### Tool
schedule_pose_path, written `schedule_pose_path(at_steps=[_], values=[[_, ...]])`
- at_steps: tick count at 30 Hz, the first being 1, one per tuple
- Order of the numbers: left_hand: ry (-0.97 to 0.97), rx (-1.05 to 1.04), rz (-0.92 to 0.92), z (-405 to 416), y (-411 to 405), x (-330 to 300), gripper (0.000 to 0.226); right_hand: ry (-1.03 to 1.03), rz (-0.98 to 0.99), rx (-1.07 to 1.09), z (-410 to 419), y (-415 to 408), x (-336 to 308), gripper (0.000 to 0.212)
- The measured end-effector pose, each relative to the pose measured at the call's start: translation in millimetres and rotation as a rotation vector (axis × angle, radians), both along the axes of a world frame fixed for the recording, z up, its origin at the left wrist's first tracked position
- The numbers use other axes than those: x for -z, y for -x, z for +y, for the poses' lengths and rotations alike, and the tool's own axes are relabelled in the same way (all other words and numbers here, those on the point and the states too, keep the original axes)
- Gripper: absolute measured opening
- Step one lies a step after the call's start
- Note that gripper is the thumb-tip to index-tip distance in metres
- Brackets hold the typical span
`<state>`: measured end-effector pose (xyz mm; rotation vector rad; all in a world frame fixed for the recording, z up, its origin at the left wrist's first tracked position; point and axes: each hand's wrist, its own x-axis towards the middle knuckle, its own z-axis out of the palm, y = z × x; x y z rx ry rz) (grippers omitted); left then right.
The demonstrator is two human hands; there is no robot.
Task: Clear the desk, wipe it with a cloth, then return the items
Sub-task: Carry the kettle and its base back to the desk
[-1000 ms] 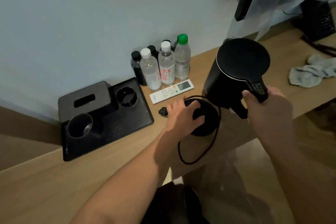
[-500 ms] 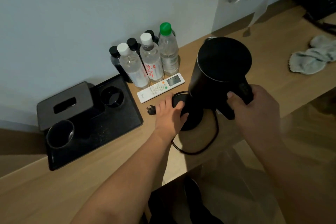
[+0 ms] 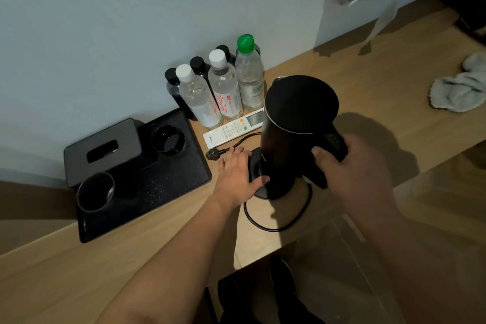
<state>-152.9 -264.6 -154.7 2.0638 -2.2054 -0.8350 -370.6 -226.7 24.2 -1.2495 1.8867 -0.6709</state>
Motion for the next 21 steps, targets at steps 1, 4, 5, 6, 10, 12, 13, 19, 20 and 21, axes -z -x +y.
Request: schedule_pose_path(at_steps=[1,4,5,6,10,12,13,19,20,21], values=[[0.009,-0.010,0.003,1.7,-0.6,0.7,0.080,-0.005,0.005,-0.013,0.0,-2.4,-1.0,0.016],[0.042,-0.050,0.022,11.4,0.8,-1.7,0.075,-0.022,0.024,-0.049,1.2,-9.2,-2.3,0.016],[0.034,-0.063,0.033,14.7,0.9,-2.6,0.074,-0.033,0.026,-0.057,1.8,-11.6,-2.1,0.015],[0.015,-0.073,0.045,17.4,0.4,-4.6,0.075,-0.041,0.034,-0.066,2.4,-13.7,-1.1,0.015],[-0.072,-0.306,0.295,29.1,1.5,-22.3,0.068,-0.062,0.070,-0.108,7.6,-23.5,3.9,0.020],[-0.072,-0.577,0.503,36.3,3.0,-34.5,0.060,-0.069,0.072,-0.118,11.0,-27.0,5.4,0.022],[-0.065,-0.689,0.578,39.4,3.9,-40.0,0.056,-0.069,0.075,-0.121,12.3,-28.0,5.8,0.023],[-0.100,-0.757,0.761,34.7,-0.6,-62.4,0.054,-0.091,0.093,-0.135,19.7,-28.2,7.6,0.025],[-0.107,-0.742,0.776,33.6,-1.8,-63.3,0.057,-0.089,0.087,-0.132,21.6,-27.9,7.5,0.025],[-0.115,-0.730,0.796,33.3,-1.9,-65.1,0.061,-0.086,0.082,-0.129,23.6,-28.1,7.6,0.024]])
